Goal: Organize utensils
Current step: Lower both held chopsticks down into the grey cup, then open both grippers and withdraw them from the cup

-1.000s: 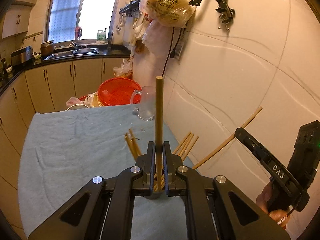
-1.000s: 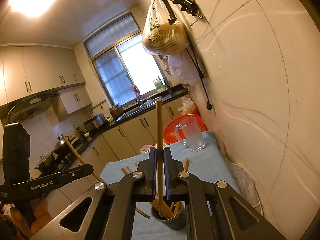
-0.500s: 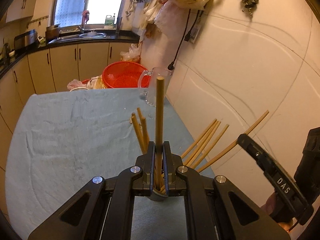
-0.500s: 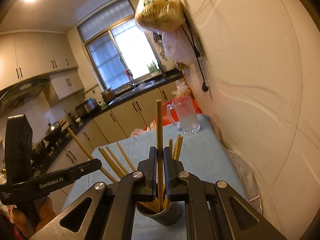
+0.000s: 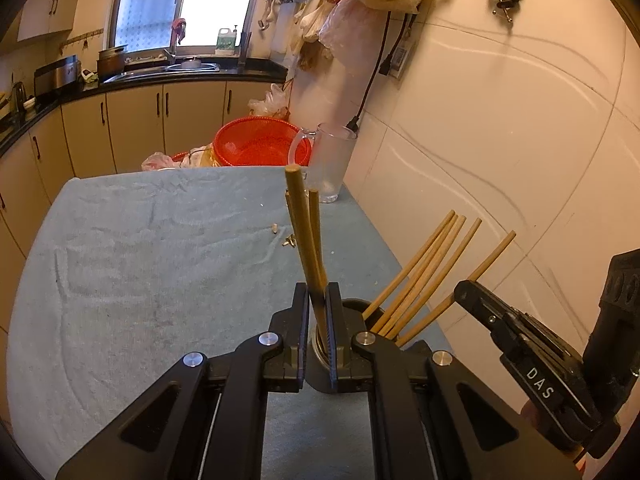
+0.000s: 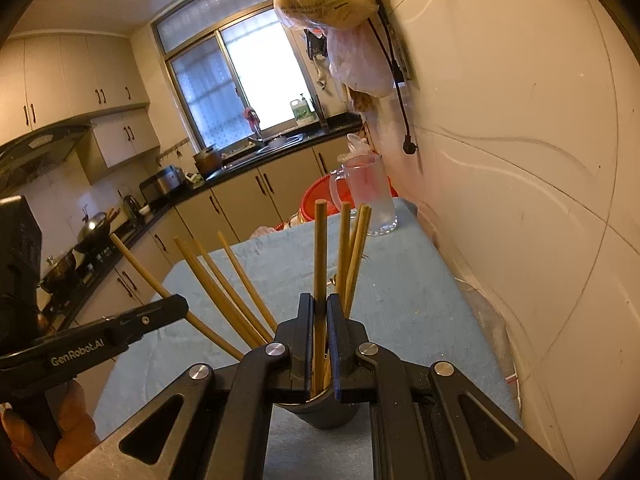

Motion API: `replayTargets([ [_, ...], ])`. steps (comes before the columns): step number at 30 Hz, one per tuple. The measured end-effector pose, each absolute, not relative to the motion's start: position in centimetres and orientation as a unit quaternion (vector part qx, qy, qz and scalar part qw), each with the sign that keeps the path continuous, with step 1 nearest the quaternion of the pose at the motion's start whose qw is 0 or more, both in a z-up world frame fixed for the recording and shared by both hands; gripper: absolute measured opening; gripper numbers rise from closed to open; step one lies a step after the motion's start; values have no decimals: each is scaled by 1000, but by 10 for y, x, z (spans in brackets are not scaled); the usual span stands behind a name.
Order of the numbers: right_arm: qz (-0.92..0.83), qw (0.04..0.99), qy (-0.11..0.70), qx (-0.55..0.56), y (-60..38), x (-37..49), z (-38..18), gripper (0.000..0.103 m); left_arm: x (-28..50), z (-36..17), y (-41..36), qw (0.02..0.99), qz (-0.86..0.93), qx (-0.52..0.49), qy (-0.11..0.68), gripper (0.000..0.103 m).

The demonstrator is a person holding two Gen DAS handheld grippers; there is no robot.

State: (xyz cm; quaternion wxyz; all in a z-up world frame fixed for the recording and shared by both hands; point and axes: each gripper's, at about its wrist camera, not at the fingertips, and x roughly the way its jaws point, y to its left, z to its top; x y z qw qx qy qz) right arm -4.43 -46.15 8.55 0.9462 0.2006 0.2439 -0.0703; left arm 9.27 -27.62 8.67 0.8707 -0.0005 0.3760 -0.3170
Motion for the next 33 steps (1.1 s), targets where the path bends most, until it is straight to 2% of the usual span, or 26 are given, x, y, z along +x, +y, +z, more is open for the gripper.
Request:
replayTargets([
  [10, -75, 945, 253, 193, -458, -40, 85, 8, 87, 90, -273, 878, -314, 5, 361, 8],
  [12, -80, 946, 253, 186, -458, -40, 85, 14, 86, 92, -270, 880, -312, 3, 359, 8],
  [14, -81, 946, 251, 186, -457, -43, 87, 34, 84, 95, -268, 882, -310, 1, 355, 9],
  [18, -86, 952, 237, 176, -452, -53, 96, 37, 75, 101, -260, 888, -308, 0, 342, 22],
  [23, -87, 956, 223, 173, -445, -65, 108, 45, 68, 109, -254, 893, -307, -1, 330, 24],
  [27, -93, 958, 218, 164, -439, -71, 113, 50, 64, 112, -251, 895, -304, 0, 326, 35],
  [30, -103, 958, 215, 162, -438, -76, 115, 62, 62, 113, -249, 897, -298, 0, 325, 42],
  [32, -112, 957, 214, 159, -437, -78, 117, 76, 61, 112, -245, 901, -287, 1, 324, 47],
  [33, -121, 957, 212, 155, -437, -81, 117, 80, 61, 111, -244, 903, -283, 2, 323, 53],
])
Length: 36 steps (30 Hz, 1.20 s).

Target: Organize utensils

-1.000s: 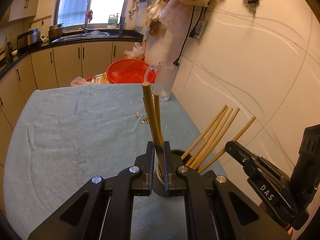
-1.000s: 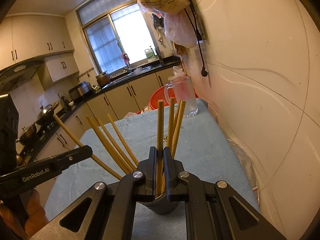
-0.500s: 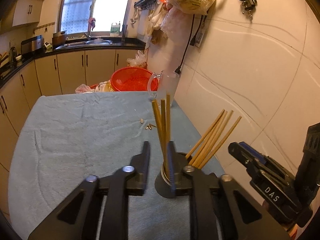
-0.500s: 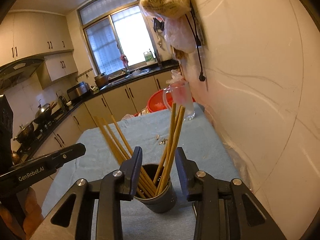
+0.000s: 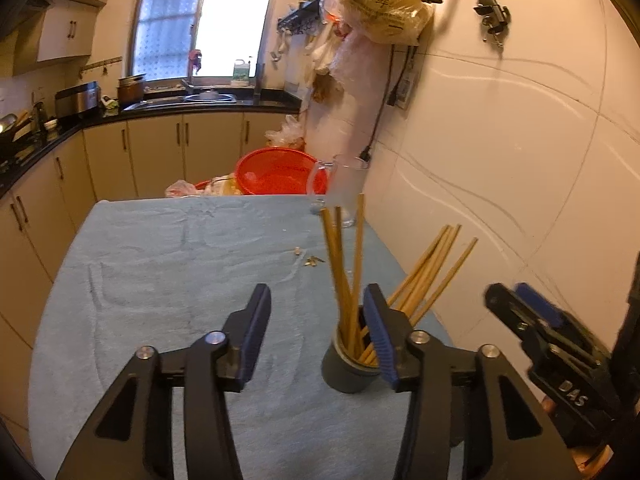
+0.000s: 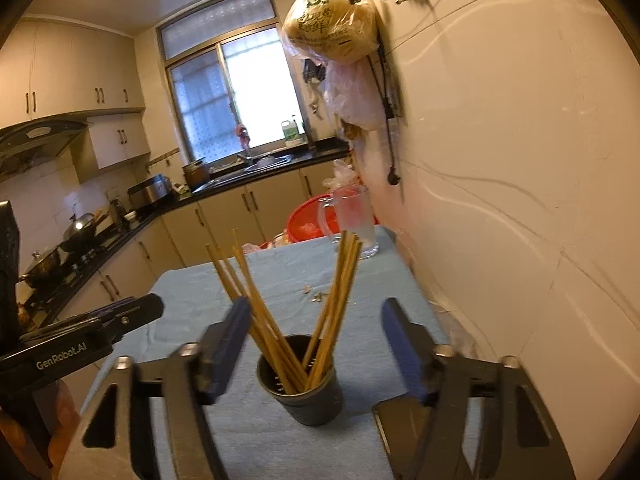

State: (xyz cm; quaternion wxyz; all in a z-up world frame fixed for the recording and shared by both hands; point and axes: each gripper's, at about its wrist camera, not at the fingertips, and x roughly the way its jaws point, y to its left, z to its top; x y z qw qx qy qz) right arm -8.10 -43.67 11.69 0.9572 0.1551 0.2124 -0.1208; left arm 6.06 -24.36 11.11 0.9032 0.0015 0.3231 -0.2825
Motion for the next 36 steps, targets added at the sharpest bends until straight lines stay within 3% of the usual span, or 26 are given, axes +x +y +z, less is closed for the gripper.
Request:
replayTargets([
  [2, -142, 956, 212, 143, -434, -86, 117, 94, 59, 108, -237, 910, -262, 2, 320, 65],
  [6, -190, 947, 235, 108, -424, -90, 111, 103, 52, 96, -222, 928, -206, 10, 311, 77],
  [7, -201, 944, 243, 101, -423, -89, 109, 103, 51, 94, -219, 930, -196, 14, 312, 83],
  [13, -248, 930, 266, 55, -402, -102, 95, 103, 26, 74, -193, 944, -126, 49, 301, 91],
  [27, -244, 927, 269, 89, -348, -178, 66, 103, -61, 69, -132, 946, -97, 58, 303, 95],
  [36, -238, 931, 264, 85, -332, -180, 58, 103, -89, 57, -126, 950, -98, 67, 290, 96],
])
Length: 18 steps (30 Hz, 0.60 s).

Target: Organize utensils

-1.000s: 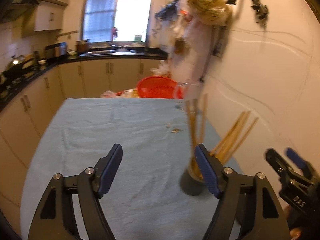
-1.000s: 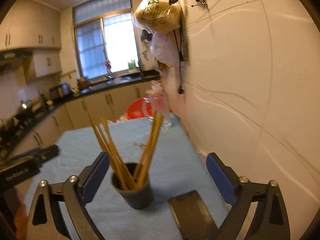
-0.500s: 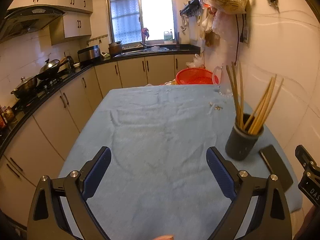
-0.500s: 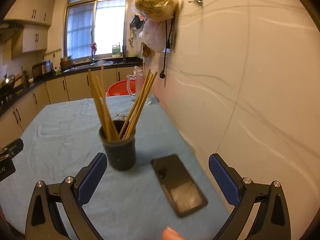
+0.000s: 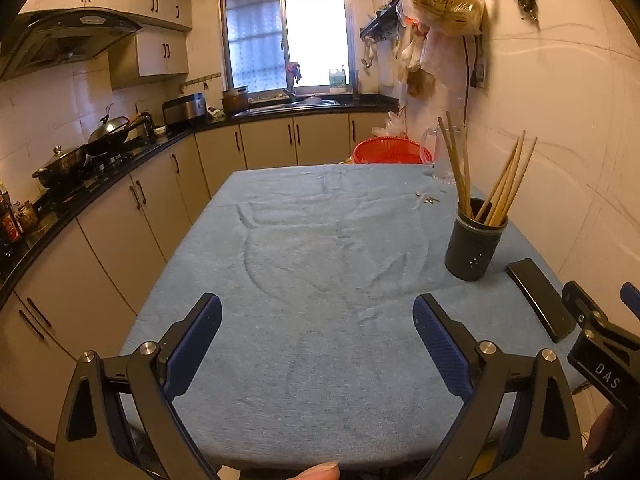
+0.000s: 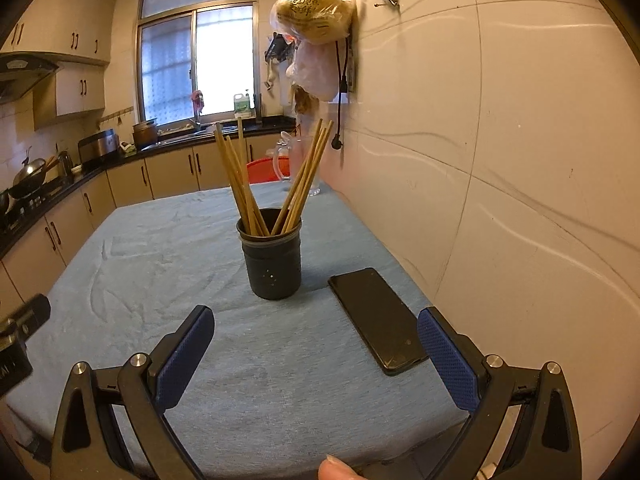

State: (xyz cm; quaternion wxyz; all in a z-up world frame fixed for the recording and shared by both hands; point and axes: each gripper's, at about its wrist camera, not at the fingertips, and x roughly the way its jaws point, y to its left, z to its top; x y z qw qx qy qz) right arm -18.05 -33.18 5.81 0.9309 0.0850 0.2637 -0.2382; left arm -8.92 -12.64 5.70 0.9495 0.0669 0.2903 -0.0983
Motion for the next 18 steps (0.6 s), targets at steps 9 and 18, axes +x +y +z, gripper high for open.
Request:
replayTargets([
  [9, -246, 930, 259, 84, -334, -183, 55, 103, -85, 47, -136, 941, -115, 56, 314, 100],
  [18, -239, 930, 266, 83, -335, -179, 50, 103, -85, 42, -138, 946, -62, 78, 307, 100],
])
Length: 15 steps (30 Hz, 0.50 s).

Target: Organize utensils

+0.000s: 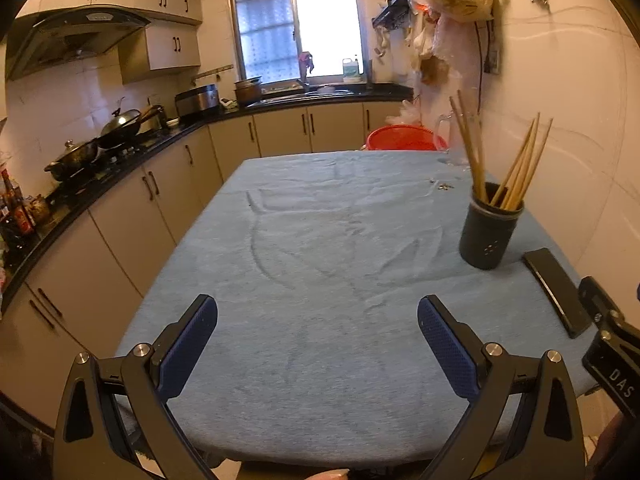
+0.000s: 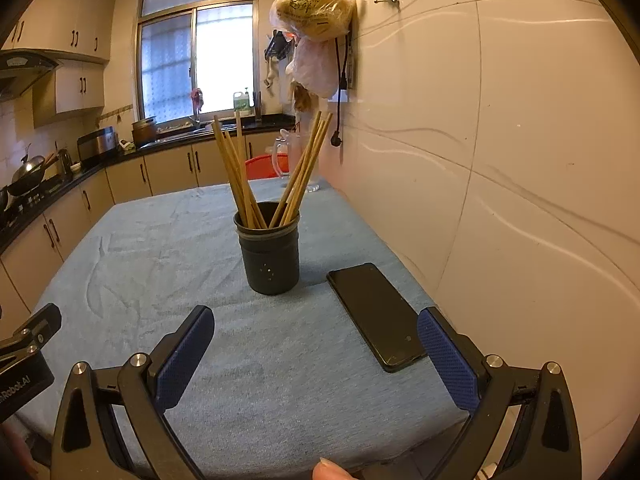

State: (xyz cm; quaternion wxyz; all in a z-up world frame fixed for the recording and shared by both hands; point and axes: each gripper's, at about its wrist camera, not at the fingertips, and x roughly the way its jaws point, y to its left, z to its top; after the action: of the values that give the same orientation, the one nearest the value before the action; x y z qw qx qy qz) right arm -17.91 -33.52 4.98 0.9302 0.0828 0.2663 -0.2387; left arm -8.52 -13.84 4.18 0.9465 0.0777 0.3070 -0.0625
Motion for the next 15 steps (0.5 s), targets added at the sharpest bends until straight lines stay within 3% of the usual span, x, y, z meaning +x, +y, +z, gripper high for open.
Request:
replayTargets([
  [15, -236, 929, 270, 87, -335, -178, 48, 103, -85, 37, -143, 941, -67, 107, 314, 100],
])
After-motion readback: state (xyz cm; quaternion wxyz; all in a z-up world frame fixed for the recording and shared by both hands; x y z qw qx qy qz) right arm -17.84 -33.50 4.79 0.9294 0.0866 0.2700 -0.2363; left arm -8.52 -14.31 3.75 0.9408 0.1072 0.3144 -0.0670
